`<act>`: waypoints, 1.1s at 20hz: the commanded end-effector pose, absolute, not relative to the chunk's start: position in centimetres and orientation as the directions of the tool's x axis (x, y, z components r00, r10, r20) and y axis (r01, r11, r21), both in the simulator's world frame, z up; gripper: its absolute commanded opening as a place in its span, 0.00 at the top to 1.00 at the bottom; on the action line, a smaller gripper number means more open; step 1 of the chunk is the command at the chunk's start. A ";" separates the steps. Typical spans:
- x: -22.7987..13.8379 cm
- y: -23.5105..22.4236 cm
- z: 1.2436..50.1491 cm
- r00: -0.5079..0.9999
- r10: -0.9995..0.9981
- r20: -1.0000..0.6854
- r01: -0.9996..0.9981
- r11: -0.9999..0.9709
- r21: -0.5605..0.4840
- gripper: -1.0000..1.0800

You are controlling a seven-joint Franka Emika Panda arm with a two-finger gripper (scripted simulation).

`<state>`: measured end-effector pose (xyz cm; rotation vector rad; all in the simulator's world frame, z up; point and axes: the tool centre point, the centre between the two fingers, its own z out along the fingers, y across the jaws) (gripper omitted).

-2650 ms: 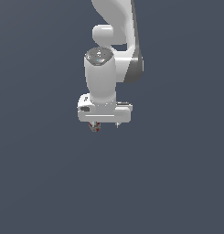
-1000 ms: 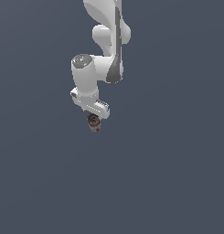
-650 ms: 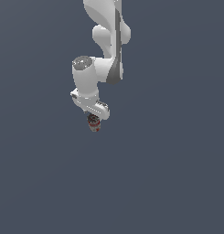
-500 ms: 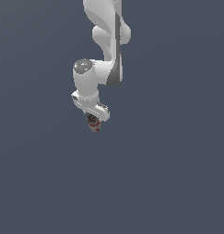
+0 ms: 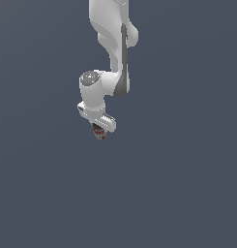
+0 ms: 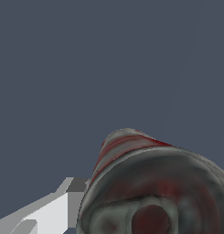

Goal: Pick up the object and move it to a goal position.

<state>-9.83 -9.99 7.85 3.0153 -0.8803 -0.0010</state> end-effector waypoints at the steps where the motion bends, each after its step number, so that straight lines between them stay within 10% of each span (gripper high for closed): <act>1: -9.8 -10.0 7.7 0.843 -0.538 0.000 -0.538 -0.843 0.000 1.00; 22: -10.3 -10.7 11.6 0.843 -0.538 0.000 -0.538 -0.843 -0.001 1.00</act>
